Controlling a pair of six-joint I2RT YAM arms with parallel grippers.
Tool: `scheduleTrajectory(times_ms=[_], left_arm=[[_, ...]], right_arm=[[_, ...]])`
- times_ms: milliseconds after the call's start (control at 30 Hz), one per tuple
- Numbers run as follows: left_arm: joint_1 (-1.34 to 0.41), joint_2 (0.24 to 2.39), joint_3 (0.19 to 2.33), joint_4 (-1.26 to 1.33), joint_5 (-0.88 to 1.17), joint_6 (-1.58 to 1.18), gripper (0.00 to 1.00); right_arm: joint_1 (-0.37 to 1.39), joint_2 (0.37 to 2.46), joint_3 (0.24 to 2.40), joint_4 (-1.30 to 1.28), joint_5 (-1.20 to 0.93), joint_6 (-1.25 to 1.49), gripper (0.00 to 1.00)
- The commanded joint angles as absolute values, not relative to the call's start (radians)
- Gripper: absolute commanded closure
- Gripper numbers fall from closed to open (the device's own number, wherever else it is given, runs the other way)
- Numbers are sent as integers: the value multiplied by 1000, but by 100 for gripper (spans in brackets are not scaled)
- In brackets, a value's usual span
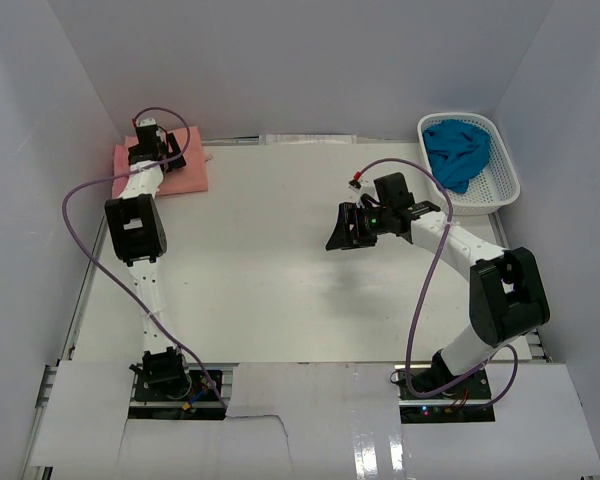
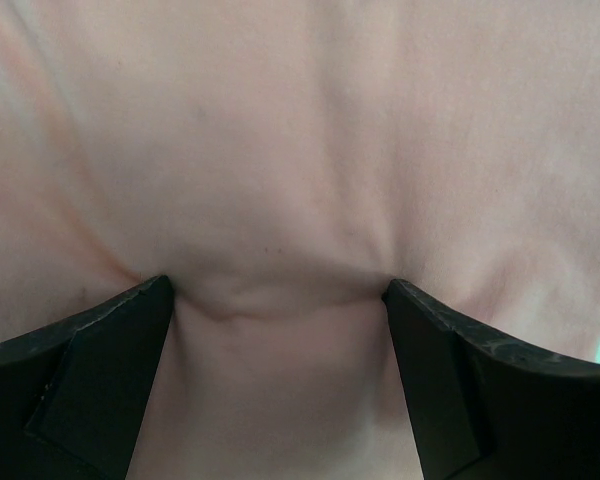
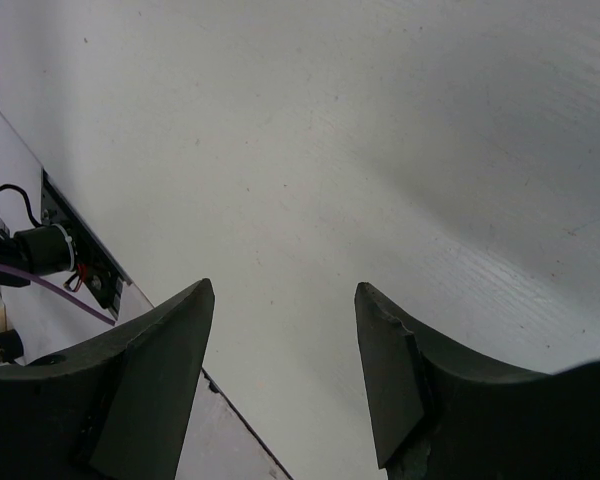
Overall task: Fold and stack the t-shirts
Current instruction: Put the neatly folded tshirt into the corner of the board with the left arm
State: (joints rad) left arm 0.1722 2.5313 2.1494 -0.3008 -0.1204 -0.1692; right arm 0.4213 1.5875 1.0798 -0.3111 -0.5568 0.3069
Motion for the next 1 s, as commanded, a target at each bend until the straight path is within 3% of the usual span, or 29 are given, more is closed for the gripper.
scheduleTrajectory(times_ms=[0,700,967], left_arm=[[123,2565,2125,-374,-19,-210,2],[113,2405,2164,-371,-123,-176,2],[135,2313,2072,-354,-184,-278,2]], right_arm=[[428,1543,1057,-284,-560,307,35],[429,1526,1023,-275,-561,307,35],[434,1494,1025,-285,-554,308,35]])
